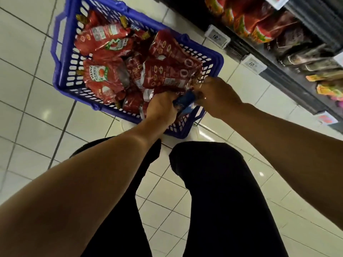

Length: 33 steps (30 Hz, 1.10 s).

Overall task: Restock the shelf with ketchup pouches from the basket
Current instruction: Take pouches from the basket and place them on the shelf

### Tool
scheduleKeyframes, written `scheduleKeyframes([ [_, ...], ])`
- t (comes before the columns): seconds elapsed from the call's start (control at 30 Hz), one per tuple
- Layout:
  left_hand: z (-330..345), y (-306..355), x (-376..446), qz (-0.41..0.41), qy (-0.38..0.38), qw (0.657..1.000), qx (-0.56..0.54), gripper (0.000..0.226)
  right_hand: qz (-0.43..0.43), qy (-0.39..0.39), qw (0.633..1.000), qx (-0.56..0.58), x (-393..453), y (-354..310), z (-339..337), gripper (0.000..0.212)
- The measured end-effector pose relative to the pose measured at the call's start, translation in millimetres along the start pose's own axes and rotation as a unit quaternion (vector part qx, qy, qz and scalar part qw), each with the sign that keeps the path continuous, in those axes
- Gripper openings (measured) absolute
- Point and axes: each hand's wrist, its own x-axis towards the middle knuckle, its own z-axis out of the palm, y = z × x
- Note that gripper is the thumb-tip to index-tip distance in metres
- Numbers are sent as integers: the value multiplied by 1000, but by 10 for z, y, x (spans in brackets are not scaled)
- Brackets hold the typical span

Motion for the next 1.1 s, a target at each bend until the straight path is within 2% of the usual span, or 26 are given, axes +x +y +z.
scheduleKeyframes([
  [0.17, -899, 201, -633, 41, 37, 995, -88, 18, 66, 140, 982, 113, -887, -377, -697, 19],
  [0.27, -1546, 482, -1052, 16, 9, 986, -168, 20, 41, 172, 967, 185, -1333, -586, -1349, 22],
  [0.37, -2266, 842, -1519, -6, -34, 962, -269, 29, 3, 202, 939, 279, -1788, -826, -2129, 24],
  [0.43, -2712, 1058, -1830, 14, -69, 930, -360, 26, -11, 209, 917, 340, -2029, -1019, -2584, 22],
  [0.5, -3123, 1272, -2133, 42, -101, 888, -447, 39, -23, 210, 895, 392, -2254, -1273, -2987, 20],
  [0.57, -3446, 1471, -2373, 65, -116, 859, -494, 39, -42, 253, 856, 449, -2386, -1483, -3285, 17],
  [0.73, -3931, 1824, -2726, 119, -173, 808, -551, 31, -16, 367, 805, 466, -2696, -2001, -3884, 15],
  [0.8, -4021, 1943, -2809, 127, -201, 804, -545, 29, -3, 405, 801, 441, -2845, -2158, -4091, 15],
  [0.97, -4082, 2295, -3067, 201, -216, 813, -501, 30, 19, 476, 749, 460, -3327, -2317, -4418, 31],
  [1.03, -4057, 2451, -3169, 202, -240, 793, -523, 31, 35, 496, 715, 491, -3524, -2309, -4465, 31],
  [1.1, -4023, 2657, -3287, 206, -287, 744, -567, 29, 44, 510, 668, 540, -3670, -2297, -4461, 30],
])
